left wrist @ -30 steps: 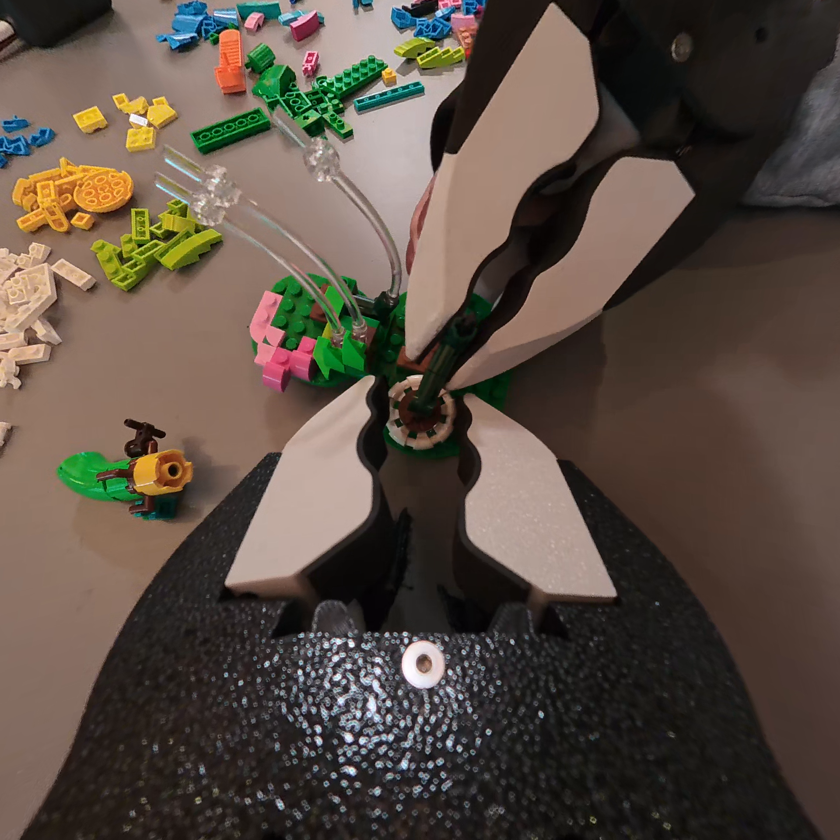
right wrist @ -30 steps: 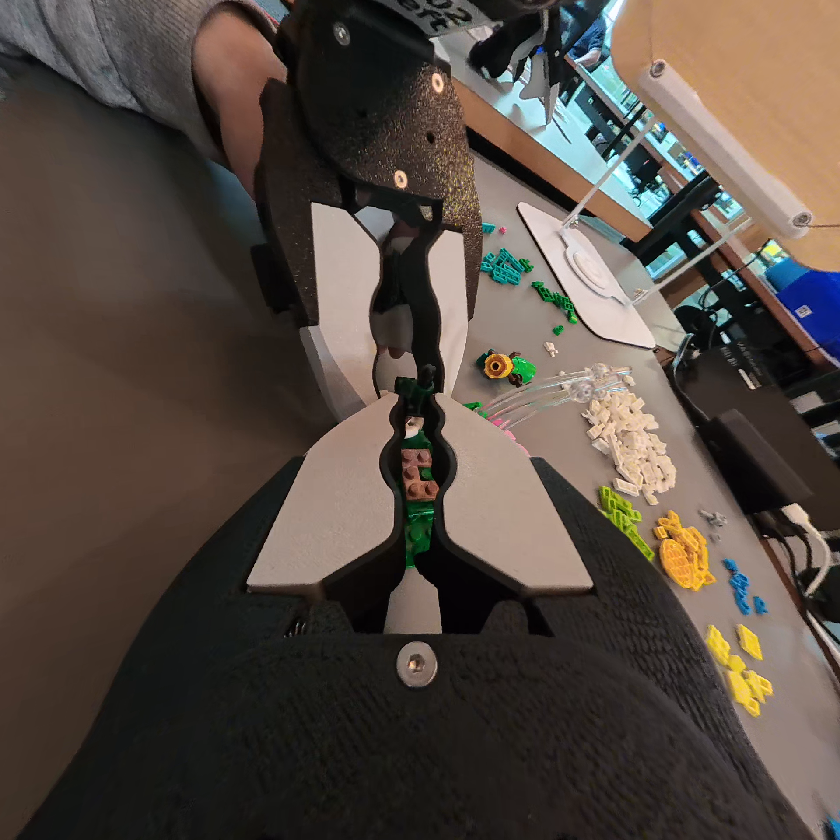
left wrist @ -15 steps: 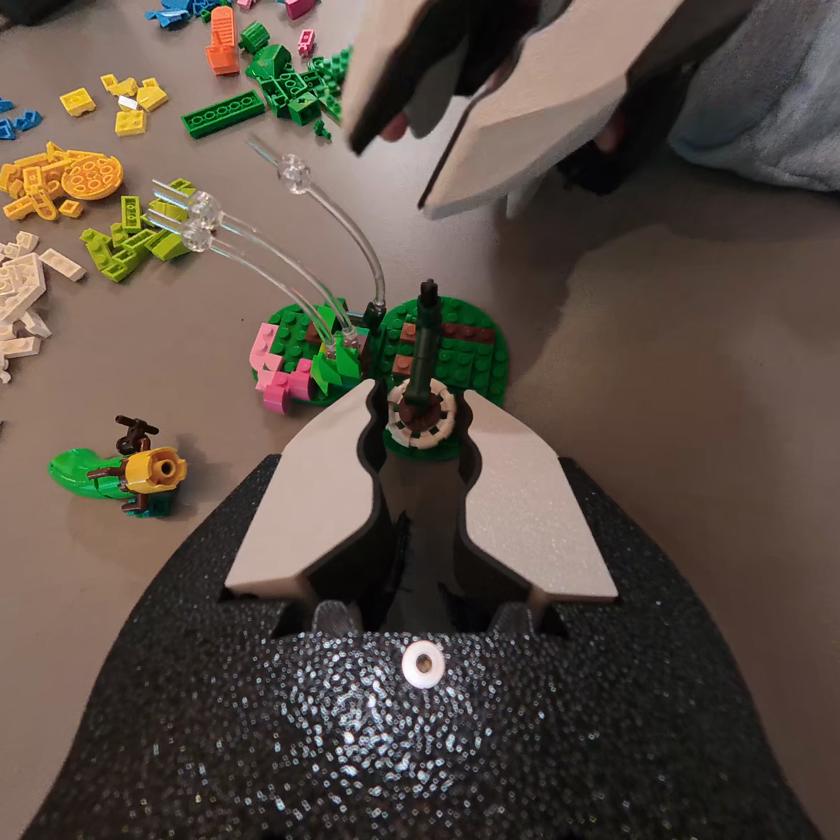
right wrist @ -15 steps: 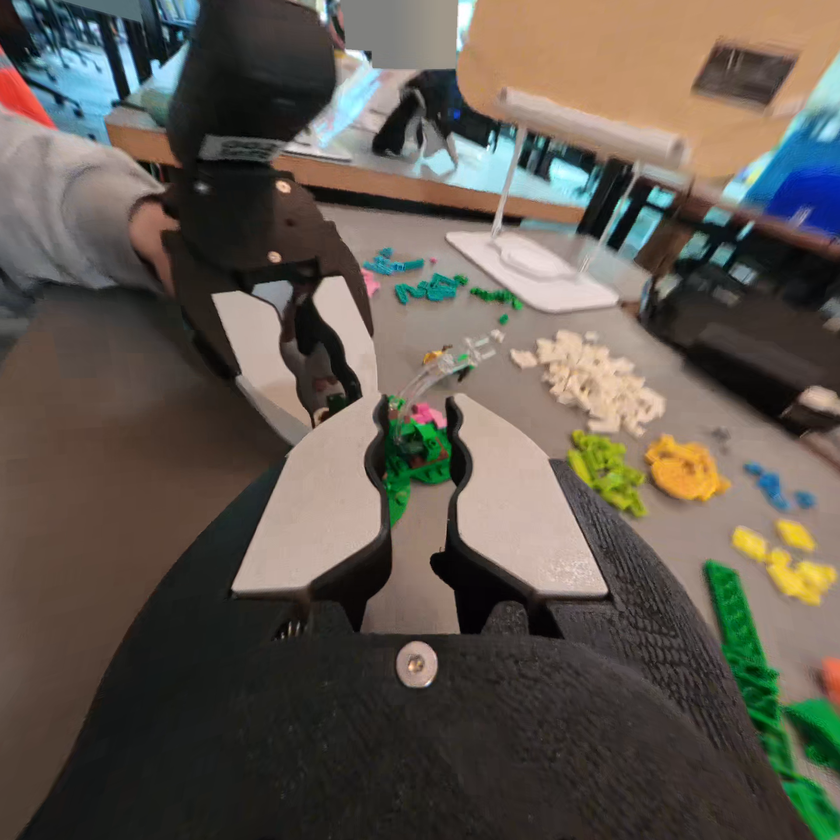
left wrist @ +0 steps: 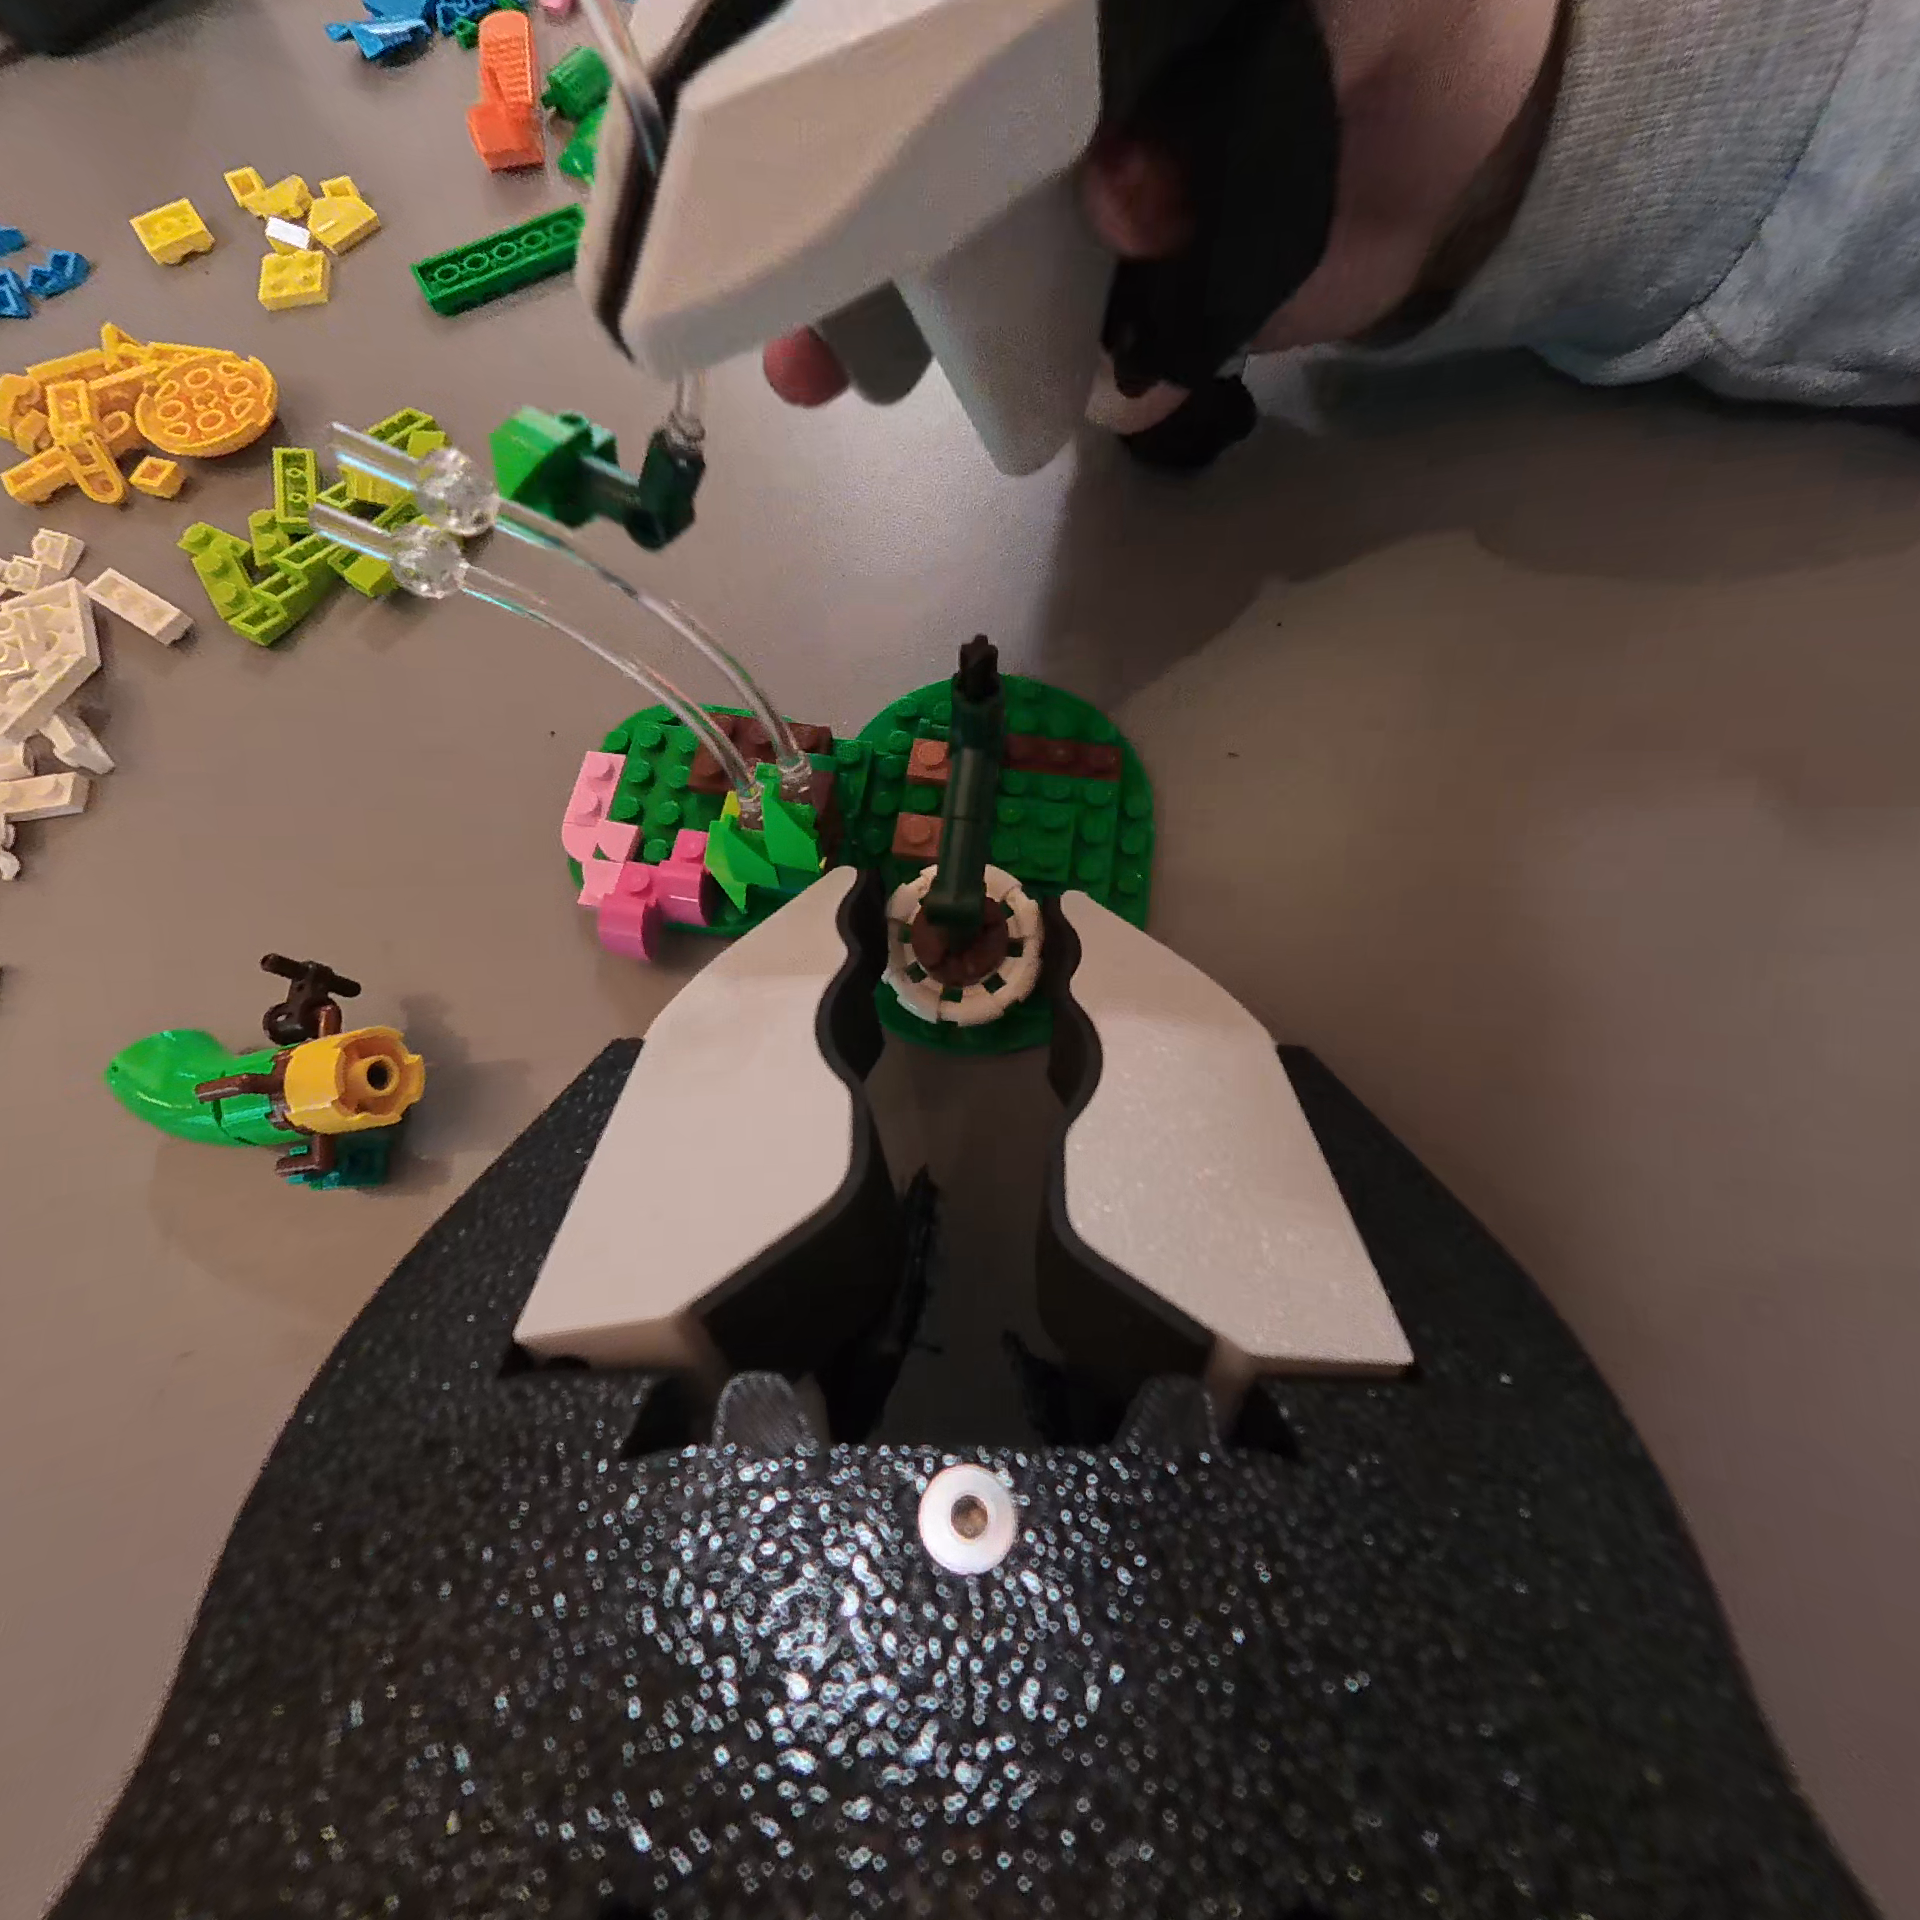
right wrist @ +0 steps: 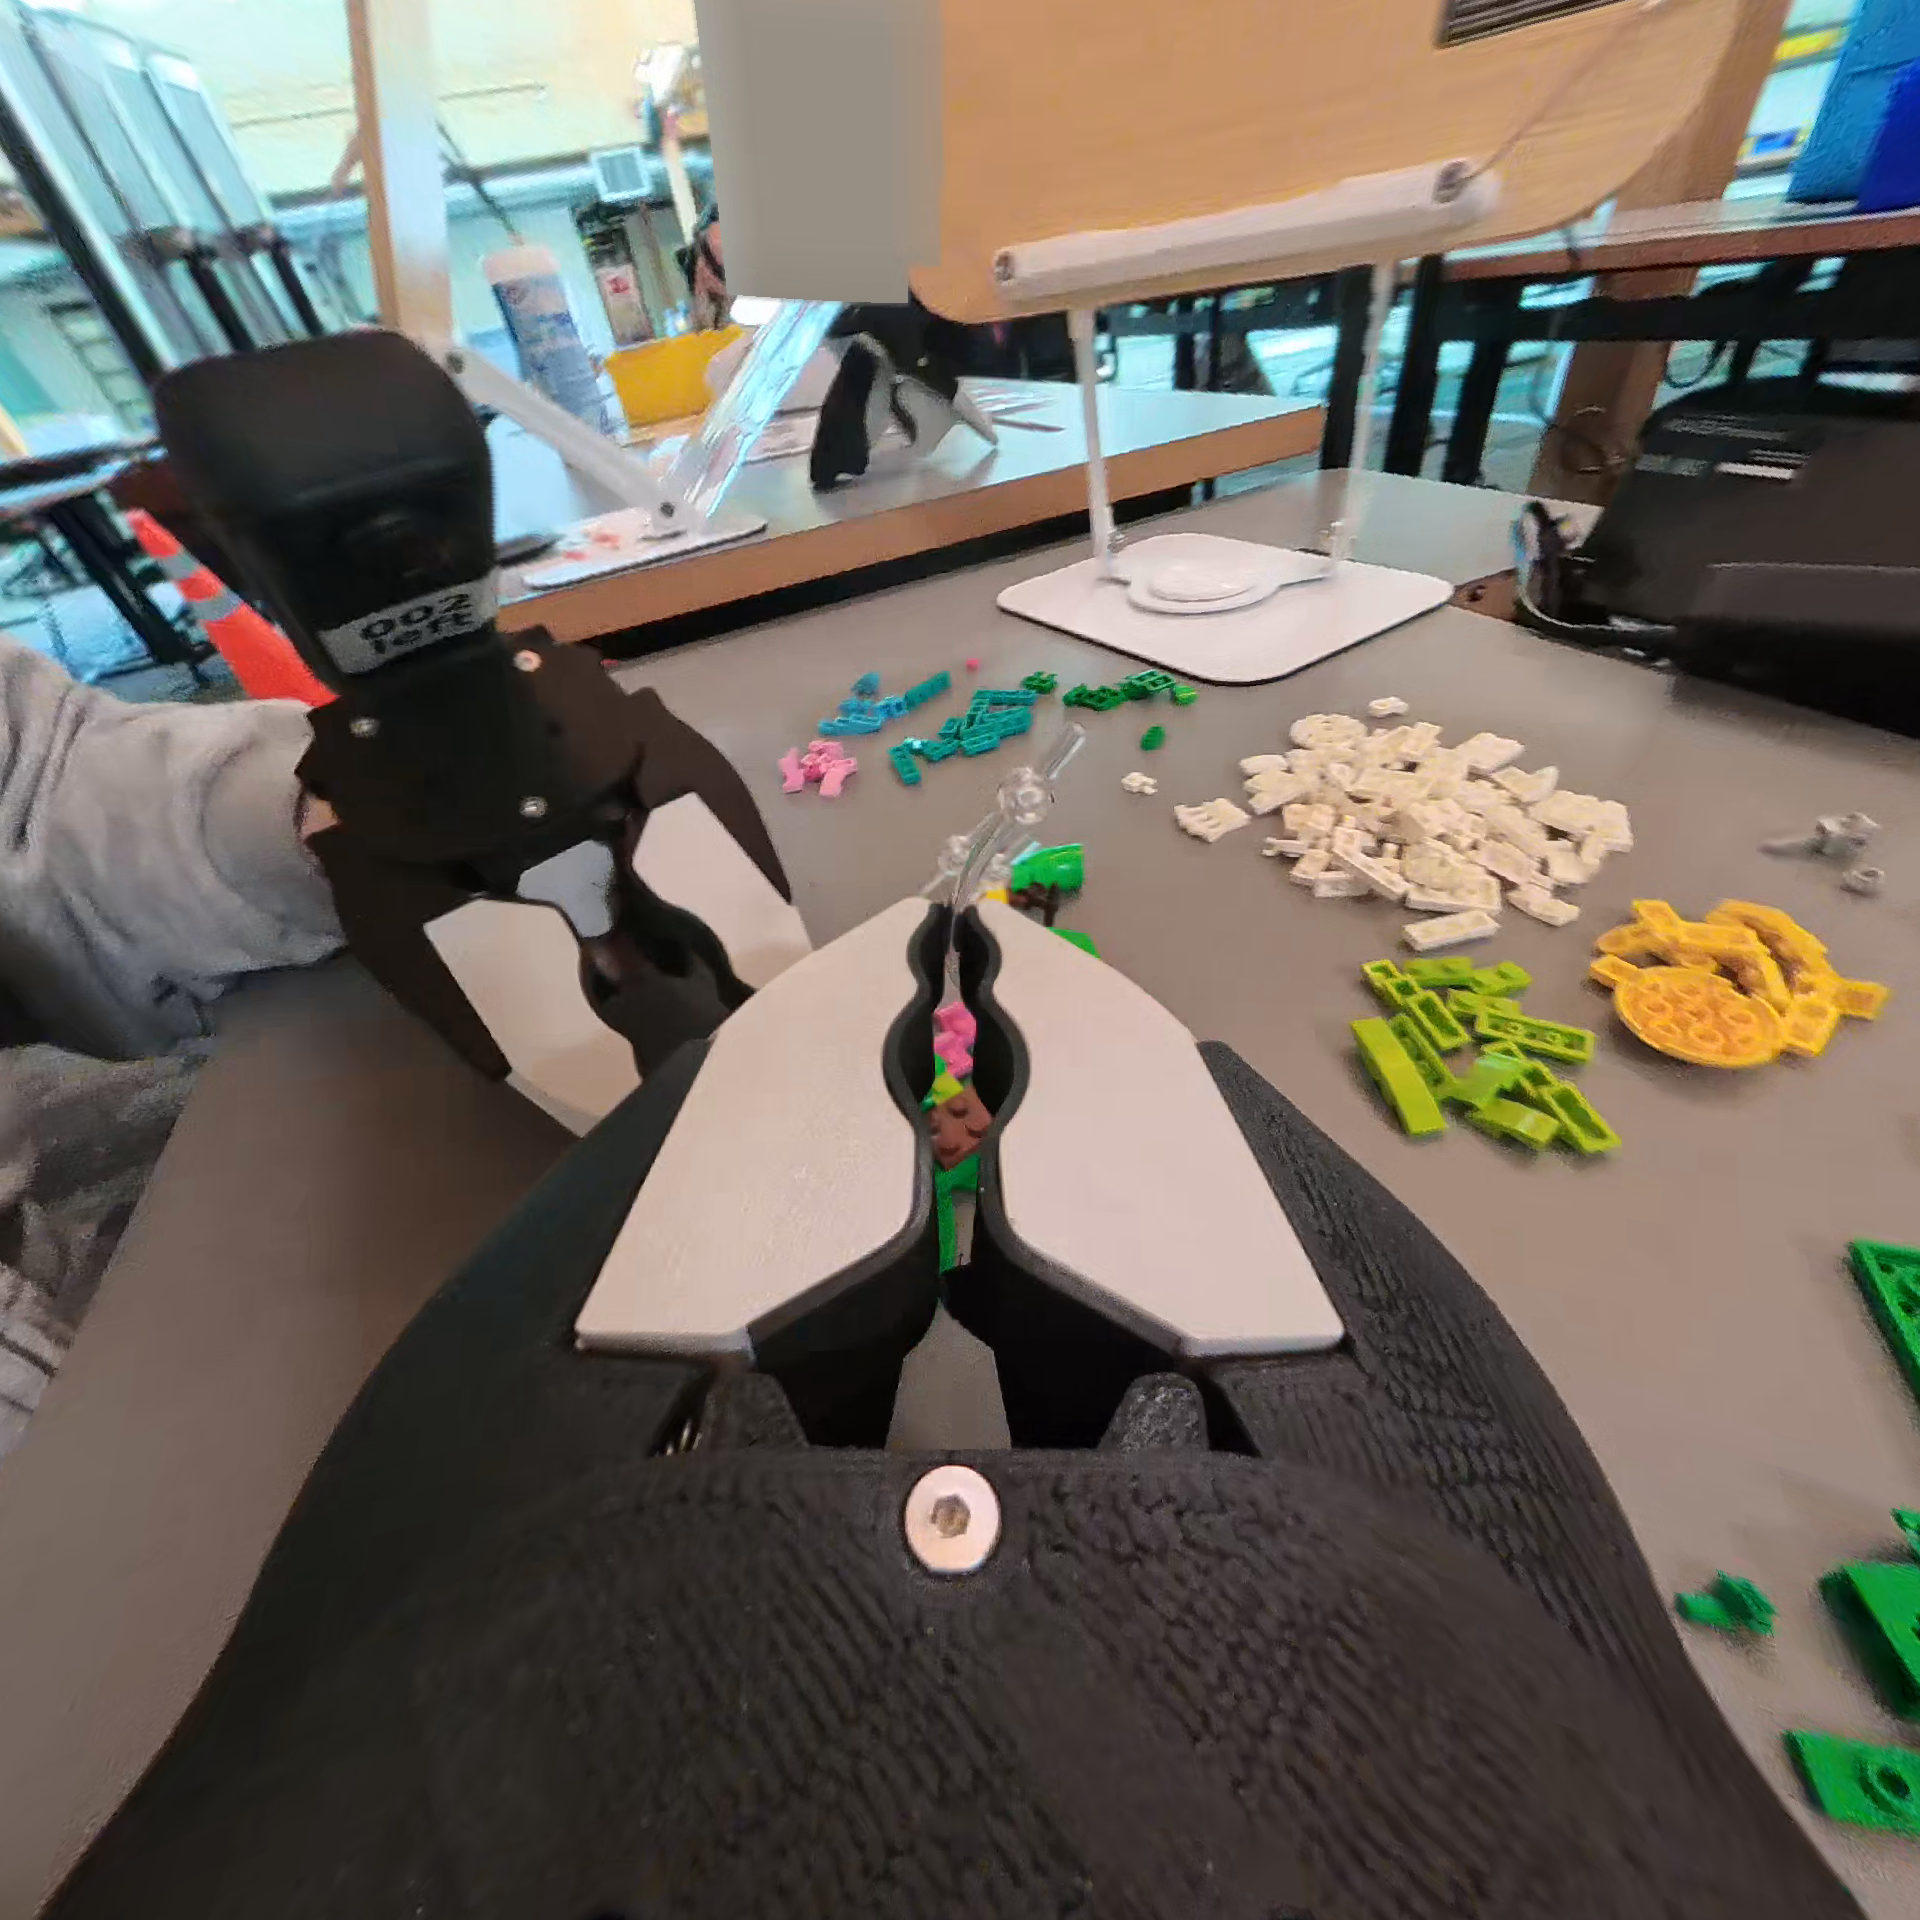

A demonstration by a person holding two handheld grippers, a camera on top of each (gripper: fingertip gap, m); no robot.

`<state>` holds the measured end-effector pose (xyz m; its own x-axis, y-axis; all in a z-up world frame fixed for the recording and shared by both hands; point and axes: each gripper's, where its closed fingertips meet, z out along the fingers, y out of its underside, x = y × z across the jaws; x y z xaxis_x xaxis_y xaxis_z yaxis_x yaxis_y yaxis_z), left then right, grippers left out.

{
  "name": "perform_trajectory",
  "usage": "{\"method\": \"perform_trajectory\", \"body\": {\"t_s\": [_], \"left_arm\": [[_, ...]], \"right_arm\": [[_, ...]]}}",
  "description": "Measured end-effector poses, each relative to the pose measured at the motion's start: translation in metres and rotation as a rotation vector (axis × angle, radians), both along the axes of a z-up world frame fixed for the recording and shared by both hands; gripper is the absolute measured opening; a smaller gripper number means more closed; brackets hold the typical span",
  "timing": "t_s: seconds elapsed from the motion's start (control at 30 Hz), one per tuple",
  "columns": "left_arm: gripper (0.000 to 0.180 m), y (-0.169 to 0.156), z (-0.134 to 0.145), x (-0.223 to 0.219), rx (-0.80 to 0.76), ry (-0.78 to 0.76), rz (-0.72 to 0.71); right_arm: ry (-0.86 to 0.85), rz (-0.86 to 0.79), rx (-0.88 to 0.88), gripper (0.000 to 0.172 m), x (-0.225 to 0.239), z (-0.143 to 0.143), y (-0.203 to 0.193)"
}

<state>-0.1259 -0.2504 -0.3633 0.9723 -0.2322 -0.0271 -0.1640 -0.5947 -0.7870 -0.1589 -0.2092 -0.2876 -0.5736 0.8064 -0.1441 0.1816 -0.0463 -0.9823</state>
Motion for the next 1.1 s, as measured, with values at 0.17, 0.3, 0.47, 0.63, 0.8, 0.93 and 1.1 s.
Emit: {"method": "perform_trajectory", "body": {"t_s": [0.17,0.3,0.47,0.63,0.8,0.93,1.1], "left_arm": [[0.029,0.000,0.000,0.000,0.003,0.007,0.001],[0.030,-0.007,0.002,0.003,0.003,-0.014,-0.063],[0.036,-0.027,0.017,0.002,-0.012,-0.111,-0.168],[0.039,-0.020,0.059,-0.012,0.250,-0.139,-0.109],[0.052,-0.016,0.090,-0.016,0.412,-0.404,-0.035],[0.050,-0.019,0.096,-0.011,0.409,-0.615,-0.086],[0.029,-0.028,0.108,0.012,0.429,-0.852,-0.258]], "right_arm": [[0.011,0.025,0.009,0.002,0.004,0.001,-0.002],[0.009,0.097,-0.058,0.002,0.009,0.007,-0.005],[0.036,0.180,-0.114,0.002,0.018,0.019,-0.005],[0.119,0.220,0.028,0.002,0.026,0.031,-0.023],[0.382,0.198,0.432,0.002,0.033,0.036,-0.058],[0.506,0.232,0.541,0.002,0.044,0.040,-0.083],[0.586,0.255,0.455,0.002,0.053,0.053,-0.096]]}}
